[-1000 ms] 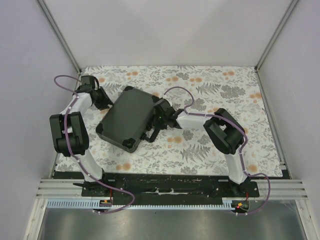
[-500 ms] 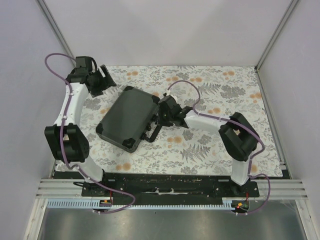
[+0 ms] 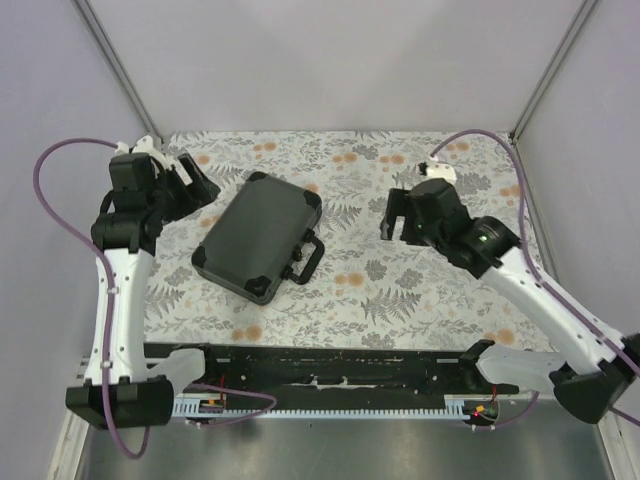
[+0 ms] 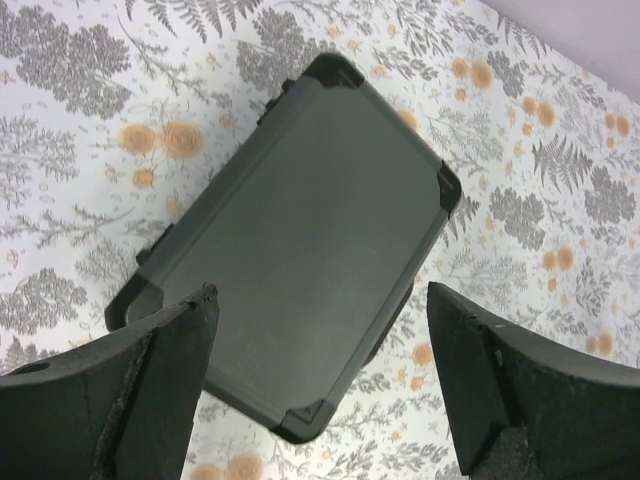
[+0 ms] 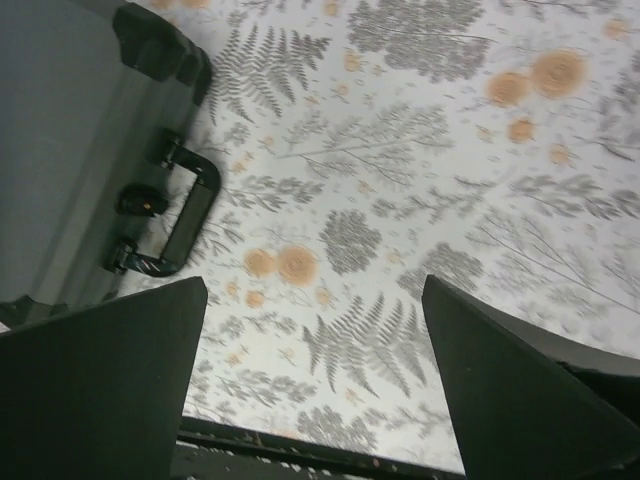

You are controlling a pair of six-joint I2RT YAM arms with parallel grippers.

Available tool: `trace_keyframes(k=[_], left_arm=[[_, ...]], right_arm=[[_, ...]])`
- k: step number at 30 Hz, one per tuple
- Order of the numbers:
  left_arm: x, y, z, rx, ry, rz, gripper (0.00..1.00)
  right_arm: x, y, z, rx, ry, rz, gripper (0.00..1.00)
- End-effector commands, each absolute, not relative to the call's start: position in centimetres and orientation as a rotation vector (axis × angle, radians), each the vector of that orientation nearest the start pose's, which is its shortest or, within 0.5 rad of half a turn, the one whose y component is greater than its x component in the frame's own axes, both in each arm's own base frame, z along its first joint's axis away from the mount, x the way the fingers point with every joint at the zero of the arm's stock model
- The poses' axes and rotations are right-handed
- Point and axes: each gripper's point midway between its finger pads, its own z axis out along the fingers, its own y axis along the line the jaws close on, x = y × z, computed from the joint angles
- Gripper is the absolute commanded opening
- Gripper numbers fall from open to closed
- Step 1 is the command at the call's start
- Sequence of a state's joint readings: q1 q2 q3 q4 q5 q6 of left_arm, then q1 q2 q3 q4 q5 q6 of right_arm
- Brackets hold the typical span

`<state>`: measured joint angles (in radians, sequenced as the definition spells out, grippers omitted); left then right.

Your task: Pack up texas hold em set

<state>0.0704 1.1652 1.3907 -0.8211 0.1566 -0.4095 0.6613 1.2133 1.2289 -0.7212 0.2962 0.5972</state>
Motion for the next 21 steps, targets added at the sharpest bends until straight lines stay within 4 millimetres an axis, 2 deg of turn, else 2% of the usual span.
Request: trace_keyframes(k=[1,6,11,16,21], left_arm=[[29.4,-2.9,30.0,-0.348,2.084,-0.394,0.91],[25.7,-4.1,29.0,-0.341,2.077,-0.461,0.91],[22.4,-4.4,27.9,-0.349,2.063,-0.468,0.91],[19.5,-4.3,28.6,-0.345,2.044,-0.444,0.91],[17.6,-3.5,30.5,-0.348,1.984,-0.390,0.92]], right_arm=[[23.7,11.0,24.6,0.120,2.283,0.082,0.98],[20.5,6.0,27.9,0.213,2.188,0.002,0.98],[18.6,2.8,30.7,0.263,2.086,-0.031,0.98],[16.7,-0.2,32.8,0.322,1.972,-0.036,0.98],[14.4,-3.0,34.4,0.402,1.871,-0.014,0.98]])
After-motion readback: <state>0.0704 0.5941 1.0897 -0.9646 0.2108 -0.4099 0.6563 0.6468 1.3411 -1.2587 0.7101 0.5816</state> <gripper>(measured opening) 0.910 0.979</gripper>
